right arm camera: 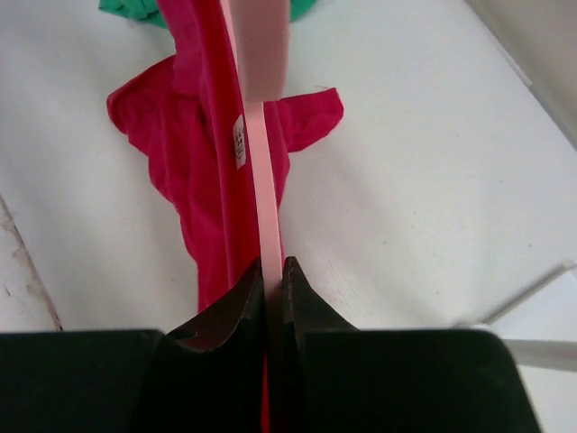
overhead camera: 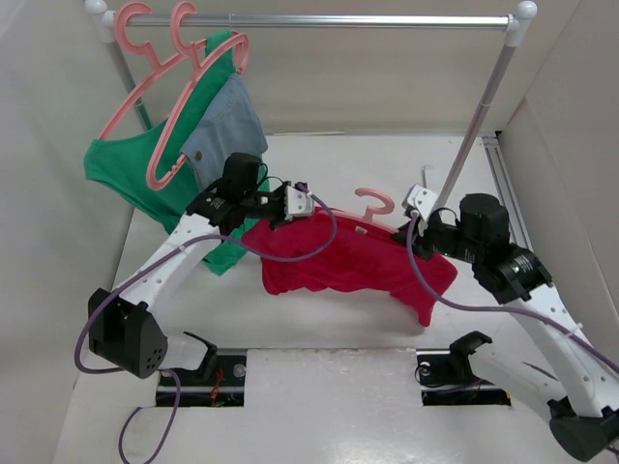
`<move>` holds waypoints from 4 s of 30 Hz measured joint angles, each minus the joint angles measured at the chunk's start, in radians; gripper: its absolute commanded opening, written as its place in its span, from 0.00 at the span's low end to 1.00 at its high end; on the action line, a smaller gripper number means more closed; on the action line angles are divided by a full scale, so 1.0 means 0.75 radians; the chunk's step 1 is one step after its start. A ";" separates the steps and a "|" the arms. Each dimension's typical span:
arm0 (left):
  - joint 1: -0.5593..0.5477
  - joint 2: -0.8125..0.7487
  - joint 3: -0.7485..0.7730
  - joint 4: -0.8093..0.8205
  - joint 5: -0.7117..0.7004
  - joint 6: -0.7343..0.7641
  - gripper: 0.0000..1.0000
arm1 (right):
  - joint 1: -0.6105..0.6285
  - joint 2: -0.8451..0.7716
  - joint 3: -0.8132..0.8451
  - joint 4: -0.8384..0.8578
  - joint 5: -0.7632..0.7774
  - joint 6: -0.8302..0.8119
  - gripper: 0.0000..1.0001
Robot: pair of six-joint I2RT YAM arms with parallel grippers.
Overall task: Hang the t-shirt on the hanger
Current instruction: Place tshirt on hanger, then hang the hanger with tshirt onto the clothesline
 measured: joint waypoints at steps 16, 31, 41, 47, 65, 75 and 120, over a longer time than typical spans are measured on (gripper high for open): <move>0.085 0.033 0.047 0.229 -0.054 -0.389 1.00 | -0.113 0.064 0.256 -0.284 0.167 0.095 0.00; 0.045 -0.067 0.021 0.360 -0.022 -0.617 1.00 | -0.285 0.505 1.426 -0.649 0.517 0.189 0.00; 0.011 -0.152 -0.064 0.347 -0.043 -0.625 1.00 | -0.327 0.751 1.756 -0.616 0.639 0.195 0.00; 0.011 -0.183 -0.098 0.352 -0.062 -0.628 1.00 | -0.388 0.786 1.705 -0.539 0.689 0.207 0.00; 0.011 -0.229 -0.168 0.354 -0.080 -0.629 1.00 | -0.416 0.693 1.329 -0.228 0.629 0.295 0.50; 0.011 -0.231 -0.199 0.352 -0.090 -0.635 1.00 | -0.416 0.436 1.198 -0.221 0.574 0.226 0.84; 0.127 -0.754 -1.095 0.714 -0.882 -0.878 1.00 | 0.136 0.317 -0.413 0.493 0.752 0.670 1.00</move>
